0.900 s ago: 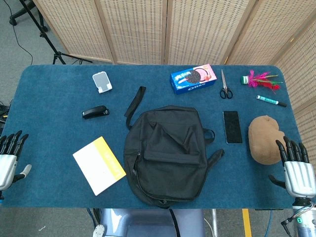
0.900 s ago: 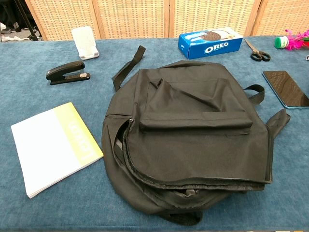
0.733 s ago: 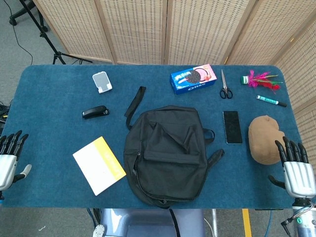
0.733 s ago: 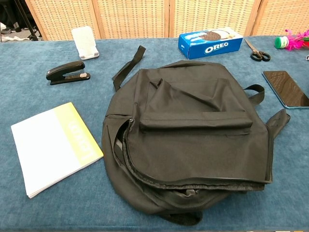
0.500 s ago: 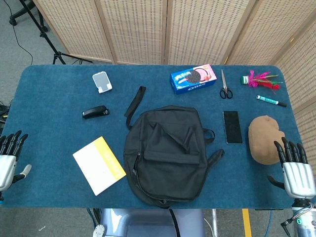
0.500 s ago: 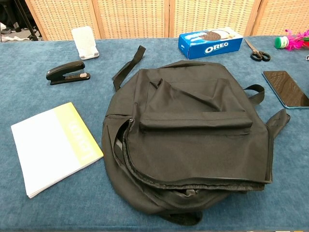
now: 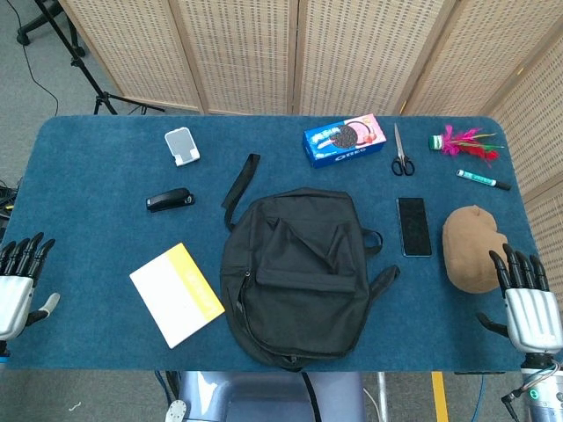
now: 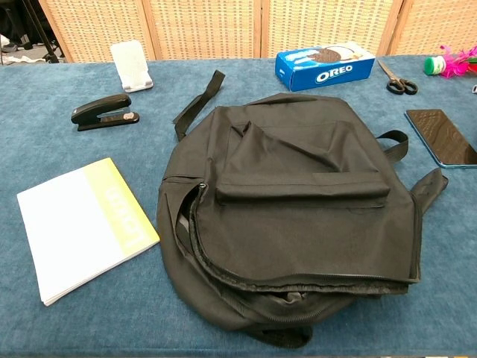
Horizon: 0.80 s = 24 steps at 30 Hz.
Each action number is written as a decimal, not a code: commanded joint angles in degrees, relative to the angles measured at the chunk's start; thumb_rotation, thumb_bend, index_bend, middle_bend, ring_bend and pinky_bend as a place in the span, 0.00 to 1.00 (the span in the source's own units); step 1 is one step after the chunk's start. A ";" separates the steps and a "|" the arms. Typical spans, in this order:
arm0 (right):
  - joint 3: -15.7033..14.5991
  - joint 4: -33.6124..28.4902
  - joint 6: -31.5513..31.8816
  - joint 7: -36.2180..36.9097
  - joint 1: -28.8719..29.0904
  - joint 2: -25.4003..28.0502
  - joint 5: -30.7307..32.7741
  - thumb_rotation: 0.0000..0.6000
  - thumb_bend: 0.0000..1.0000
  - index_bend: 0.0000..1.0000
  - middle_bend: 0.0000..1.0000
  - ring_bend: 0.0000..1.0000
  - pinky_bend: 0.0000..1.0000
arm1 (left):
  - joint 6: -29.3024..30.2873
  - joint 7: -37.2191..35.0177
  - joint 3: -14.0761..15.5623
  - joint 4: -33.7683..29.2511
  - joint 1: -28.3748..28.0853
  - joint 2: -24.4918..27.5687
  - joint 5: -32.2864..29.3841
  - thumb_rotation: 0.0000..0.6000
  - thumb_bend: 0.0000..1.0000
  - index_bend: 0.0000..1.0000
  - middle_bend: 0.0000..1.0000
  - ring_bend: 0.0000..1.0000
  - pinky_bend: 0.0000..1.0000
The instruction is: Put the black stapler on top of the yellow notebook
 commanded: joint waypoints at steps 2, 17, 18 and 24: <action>0.04 0.13 0.07 0.37 -0.02 0.07 -0.07 1.00 0.09 0.00 0.00 0.00 0.00 | 0.41 -0.26 0.14 0.60 -0.12 -0.43 0.81 1.00 0.27 0.00 0.00 0.00 0.00; -0.57 0.26 -0.59 0.65 0.33 0.11 -1.12 1.00 0.09 0.00 0.00 0.00 0.00 | -0.47 -0.89 0.22 1.14 -0.68 -0.63 0.85 1.00 0.27 0.00 0.00 0.00 0.00; -0.59 0.27 -0.61 0.68 0.36 0.11 -1.20 1.00 0.09 0.00 0.00 0.00 0.00 | -0.65 -0.42 0.22 0.94 -0.75 -0.59 0.75 1.00 0.27 0.00 0.00 0.00 0.00; -0.75 0.31 -0.89 0.74 0.50 0.14 -1.40 1.00 0.09 0.00 0.00 0.00 0.00 | -4.61 0.92 -2.15 0.07 -4.02 -0.42 -1.52 1.00 0.27 0.00 0.00 0.00 0.00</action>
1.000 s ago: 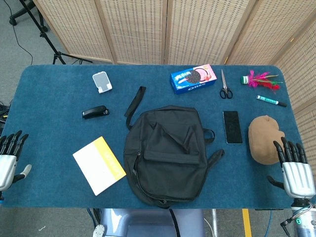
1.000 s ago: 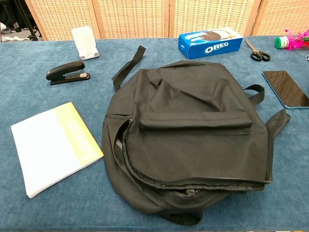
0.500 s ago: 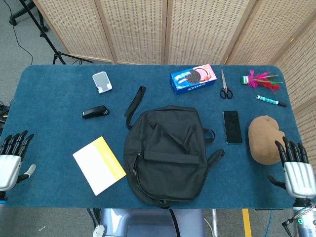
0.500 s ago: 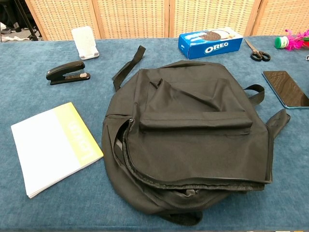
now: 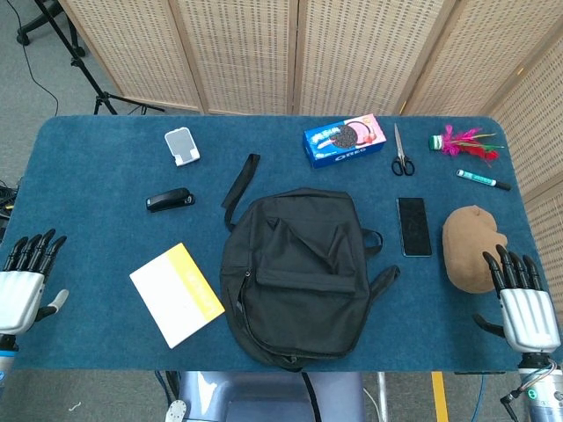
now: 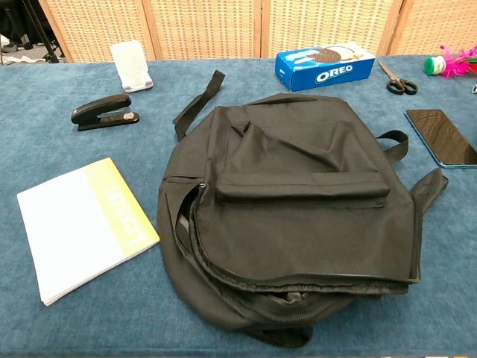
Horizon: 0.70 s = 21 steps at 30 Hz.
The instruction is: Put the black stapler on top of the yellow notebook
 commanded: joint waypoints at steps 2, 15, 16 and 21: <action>-0.04 0.00 0.05 -0.08 0.02 -0.07 -0.11 1.00 0.09 0.00 0.00 0.00 0.00 | -3.64 -0.48 -2.57 -0.20 -3.24 0.11 -2.38 1.00 0.27 0.00 0.00 0.00 0.00; -0.38 -0.03 -0.70 -1.73 0.57 -0.75 -0.50 1.00 0.09 0.00 0.00 0.00 0.00 | -17.19 -6.60 -7.61 4.82 -13.30 -2.43 -9.12 1.00 0.30 0.01 0.00 0.00 0.00; -0.38 -0.03 -0.73 -1.81 0.60 -0.79 -0.50 1.00 0.09 0.00 0.00 0.00 0.00 | -17.79 -6.83 -7.72 4.92 -13.67 -2.53 -9.43 1.00 0.30 0.02 0.00 0.00 0.00; -0.47 0.03 -0.93 -2.23 0.78 -1.03 -0.64 1.00 0.09 0.00 0.00 0.00 0.00 | -20.01 -6.67 -8.53 6.31 -15.82 -4.05 -11.34 1.00 0.31 0.12 0.00 0.00 0.00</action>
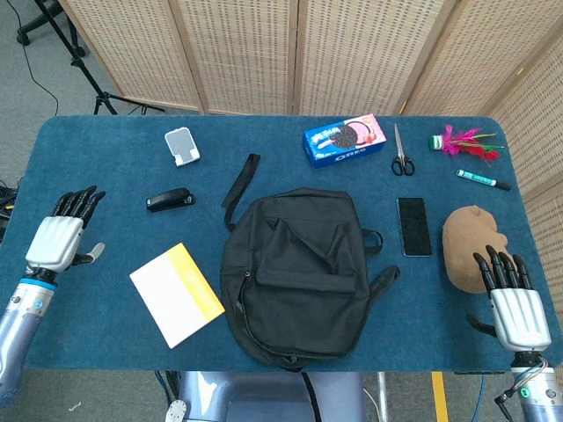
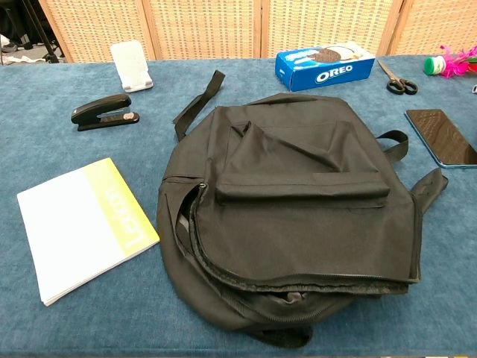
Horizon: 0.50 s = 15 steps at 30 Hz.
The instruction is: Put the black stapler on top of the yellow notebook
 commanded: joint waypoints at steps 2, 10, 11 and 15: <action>-0.07 0.04 -0.12 -0.21 0.12 -0.15 -0.12 1.00 0.09 0.00 0.00 0.00 0.00 | -1.25 0.78 -0.78 1.03 -1.54 -1.45 -1.82 1.00 0.32 0.16 0.00 0.00 0.00; -0.29 0.20 -0.03 -0.08 0.25 -0.27 -0.76 1.00 0.09 0.00 0.00 0.00 0.00 | -3.29 2.74 -2.56 4.79 -5.49 -5.09 -4.32 1.00 0.39 0.25 0.03 0.03 0.10; -0.29 0.20 -0.08 0.01 0.29 -0.26 -0.79 1.00 0.09 0.00 0.00 0.00 0.00 | -3.49 3.09 -2.68 5.21 -5.90 -5.44 -4.54 1.00 0.40 0.25 0.04 0.04 0.10; -0.41 0.36 -0.27 0.29 0.39 -0.27 -0.94 1.00 0.09 0.00 0.00 0.00 0.00 | -5.14 5.05 -3.62 7.98 -8.21 -7.63 -6.74 1.00 0.41 0.26 0.05 0.04 0.10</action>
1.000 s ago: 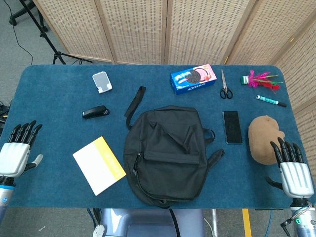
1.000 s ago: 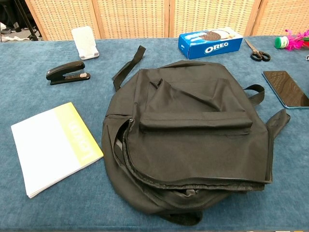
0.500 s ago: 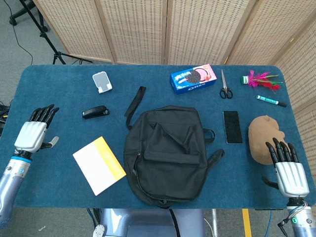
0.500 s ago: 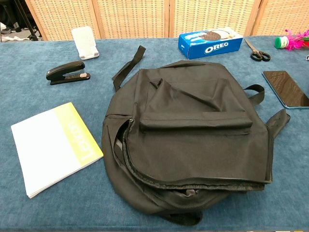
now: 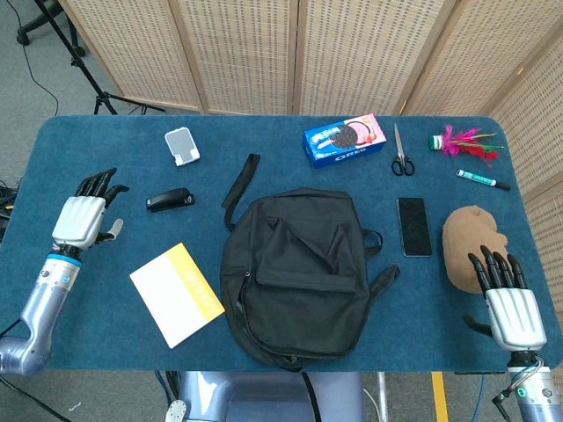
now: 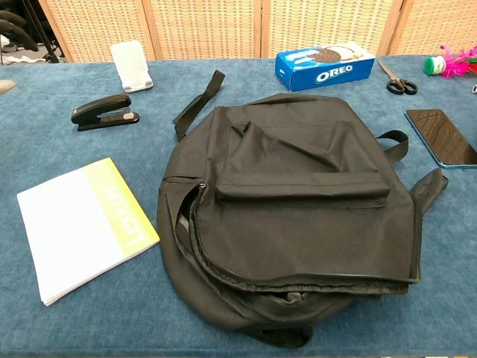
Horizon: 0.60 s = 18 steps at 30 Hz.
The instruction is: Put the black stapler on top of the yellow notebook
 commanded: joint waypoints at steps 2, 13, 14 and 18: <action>-0.05 0.11 -0.16 0.16 0.10 0.00 -0.07 1.00 0.09 0.00 0.00 0.00 0.00 | -1.87 1.99 -0.92 2.67 -2.10 -2.17 -2.53 1.00 0.41 0.26 0.05 0.04 0.10; -0.09 0.38 -0.44 1.11 0.33 0.15 -0.24 1.00 0.09 0.00 0.00 0.00 0.00 | -6.58 9.95 -1.58 10.17 -6.59 -8.24 -10.89 1.00 0.39 0.26 0.05 0.04 0.10; -0.10 0.41 -0.43 1.15 0.36 0.13 -0.30 1.00 0.09 0.00 0.00 0.00 0.00 | -6.75 10.33 -1.65 10.85 -6.94 -8.90 -11.42 1.00 0.38 0.26 0.05 0.04 0.10; -0.15 0.54 -0.47 1.05 0.47 -0.01 -0.49 1.00 0.09 0.00 0.00 0.00 0.00 | -7.44 11.48 -1.41 12.41 -8.00 -10.42 -12.35 1.00 0.37 0.26 0.05 0.05 0.10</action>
